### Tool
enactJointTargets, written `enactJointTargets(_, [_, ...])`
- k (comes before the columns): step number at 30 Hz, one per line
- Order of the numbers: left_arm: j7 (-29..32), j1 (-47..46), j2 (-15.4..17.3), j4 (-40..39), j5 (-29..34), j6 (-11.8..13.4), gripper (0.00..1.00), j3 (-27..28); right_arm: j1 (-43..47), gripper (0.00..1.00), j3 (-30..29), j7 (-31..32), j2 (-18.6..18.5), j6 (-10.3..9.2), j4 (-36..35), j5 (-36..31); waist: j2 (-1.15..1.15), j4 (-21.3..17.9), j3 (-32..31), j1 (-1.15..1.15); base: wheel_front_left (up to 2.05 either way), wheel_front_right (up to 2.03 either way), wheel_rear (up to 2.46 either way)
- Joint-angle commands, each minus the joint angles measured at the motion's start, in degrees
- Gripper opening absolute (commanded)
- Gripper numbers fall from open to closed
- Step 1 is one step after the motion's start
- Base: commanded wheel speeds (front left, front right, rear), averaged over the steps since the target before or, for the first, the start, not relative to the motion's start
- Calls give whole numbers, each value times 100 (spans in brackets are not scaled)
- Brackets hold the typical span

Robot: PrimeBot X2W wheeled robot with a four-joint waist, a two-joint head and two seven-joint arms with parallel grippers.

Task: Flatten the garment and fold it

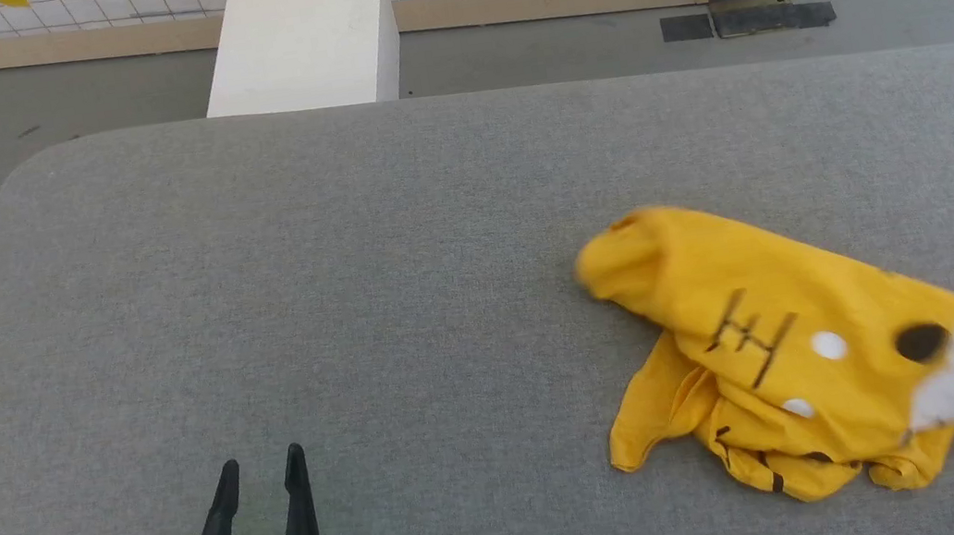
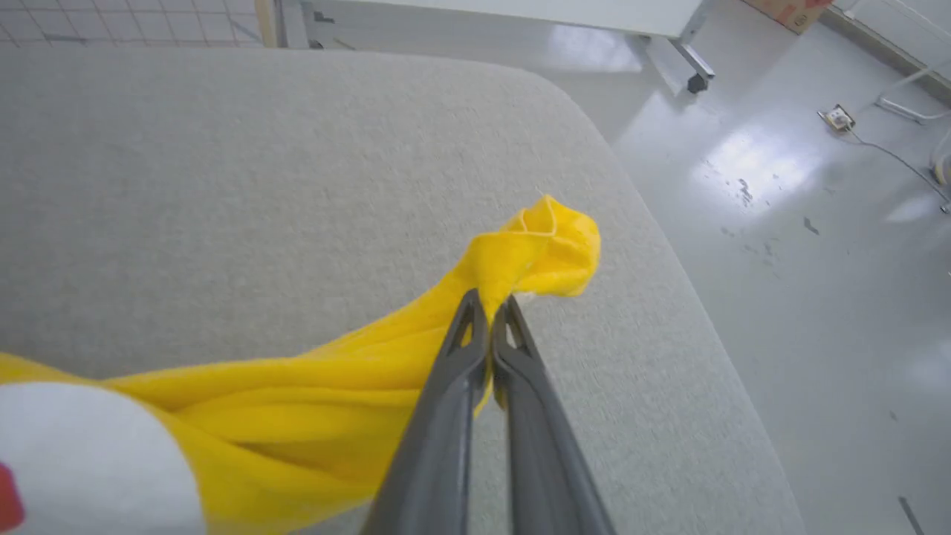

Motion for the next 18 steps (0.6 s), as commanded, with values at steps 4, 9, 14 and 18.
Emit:
enactJointTargets(4, [-21,-51,114,41,-44,-39,100,5,659,45,-679,19,386,-10,169,-343,0,-14,28,0,0,0,0])
enactJointTargets(9, [-21,-45,165,44,-44,-40,100,-34,551,100,-704,-248,642,-10,152,-238,0,-108,5,0,0,0,0])
enactJointTargets(14, [-21,-47,146,71,-28,-40,100,-89,140,100,-167,-372,678,-10,-253,159,0,-163,-88,0,0,0,0])
enactJointTargets(18, [-21,3,86,114,5,-40,100,-123,-127,100,1159,140,659,-10,-776,816,0,-171,-191,0,0,0,0])
